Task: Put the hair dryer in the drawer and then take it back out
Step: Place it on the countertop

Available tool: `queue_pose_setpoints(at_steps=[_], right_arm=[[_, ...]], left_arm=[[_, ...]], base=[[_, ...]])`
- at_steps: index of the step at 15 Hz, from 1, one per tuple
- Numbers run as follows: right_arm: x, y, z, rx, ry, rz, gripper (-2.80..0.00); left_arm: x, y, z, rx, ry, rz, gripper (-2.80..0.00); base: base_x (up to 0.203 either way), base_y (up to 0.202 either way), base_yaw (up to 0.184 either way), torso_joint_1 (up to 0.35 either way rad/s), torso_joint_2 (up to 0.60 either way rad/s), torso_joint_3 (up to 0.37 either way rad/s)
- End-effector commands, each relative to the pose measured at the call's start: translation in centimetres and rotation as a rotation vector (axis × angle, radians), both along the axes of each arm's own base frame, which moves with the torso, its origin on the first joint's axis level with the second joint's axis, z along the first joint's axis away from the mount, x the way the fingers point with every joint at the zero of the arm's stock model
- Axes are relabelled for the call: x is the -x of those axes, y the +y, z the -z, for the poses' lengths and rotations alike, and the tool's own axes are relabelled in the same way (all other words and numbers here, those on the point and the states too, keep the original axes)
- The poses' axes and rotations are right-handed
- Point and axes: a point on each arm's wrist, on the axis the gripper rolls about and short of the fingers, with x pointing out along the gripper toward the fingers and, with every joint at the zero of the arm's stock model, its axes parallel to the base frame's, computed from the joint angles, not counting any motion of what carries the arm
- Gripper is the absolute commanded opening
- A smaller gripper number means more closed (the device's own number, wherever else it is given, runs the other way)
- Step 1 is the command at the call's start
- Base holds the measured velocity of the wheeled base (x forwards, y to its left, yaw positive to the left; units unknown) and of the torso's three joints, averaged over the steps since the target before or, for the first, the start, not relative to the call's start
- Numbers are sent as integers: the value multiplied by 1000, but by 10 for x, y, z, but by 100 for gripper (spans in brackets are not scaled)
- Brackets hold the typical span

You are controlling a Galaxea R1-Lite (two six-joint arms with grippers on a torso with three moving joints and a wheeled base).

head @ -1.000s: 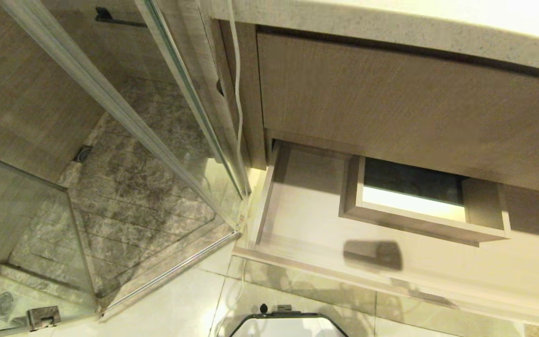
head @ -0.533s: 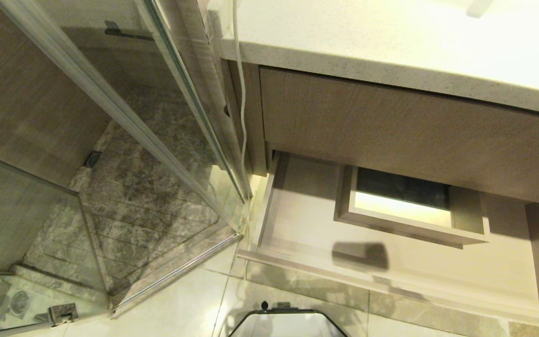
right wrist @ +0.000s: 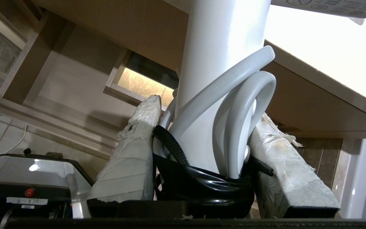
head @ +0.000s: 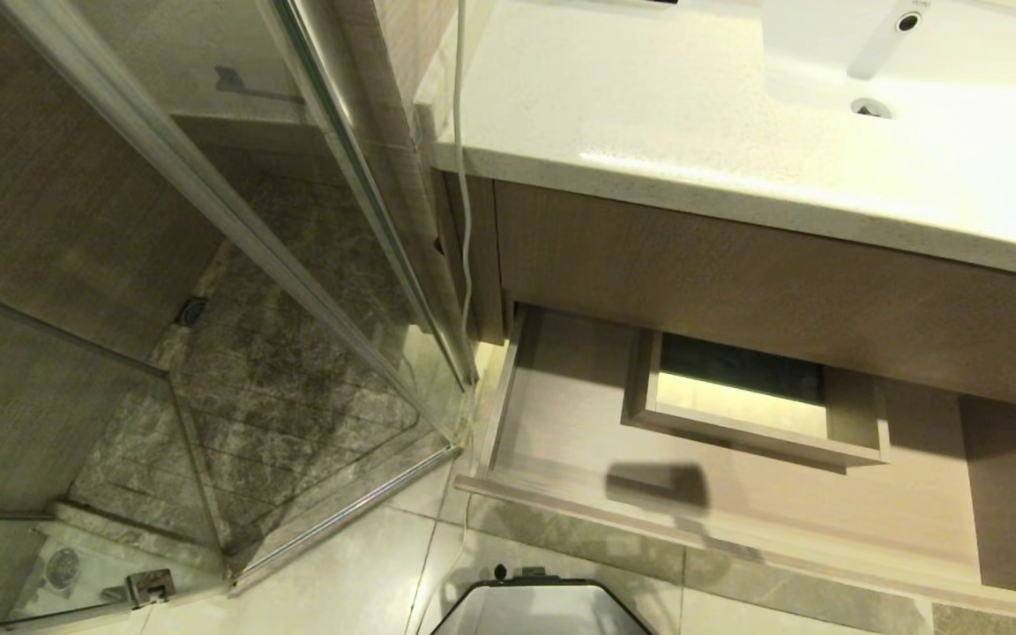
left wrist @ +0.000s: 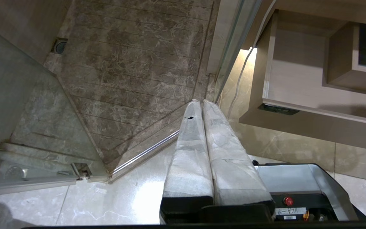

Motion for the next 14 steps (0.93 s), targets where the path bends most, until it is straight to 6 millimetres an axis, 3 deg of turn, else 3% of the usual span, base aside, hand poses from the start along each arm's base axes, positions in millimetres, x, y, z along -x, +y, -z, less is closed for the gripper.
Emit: queue_pose_setpoints(at_steps=[1, 6, 14], right_arm=[[-1, 0, 0, 4, 6, -1, -280], [1, 0, -1, 76, -2, -9, -280], [0, 1, -4, 106, -21, -59, -280]], left_arm=[[0, 0, 0, 0, 1, 0, -280], [0, 0, 0, 0, 1, 1, -280], [0, 0, 0, 0, 1, 2, -280]], base=[[0, 0, 0, 195, -375, -183], [0, 0, 0, 84, -154, -72], [0, 0, 0, 253, -24, 217]])
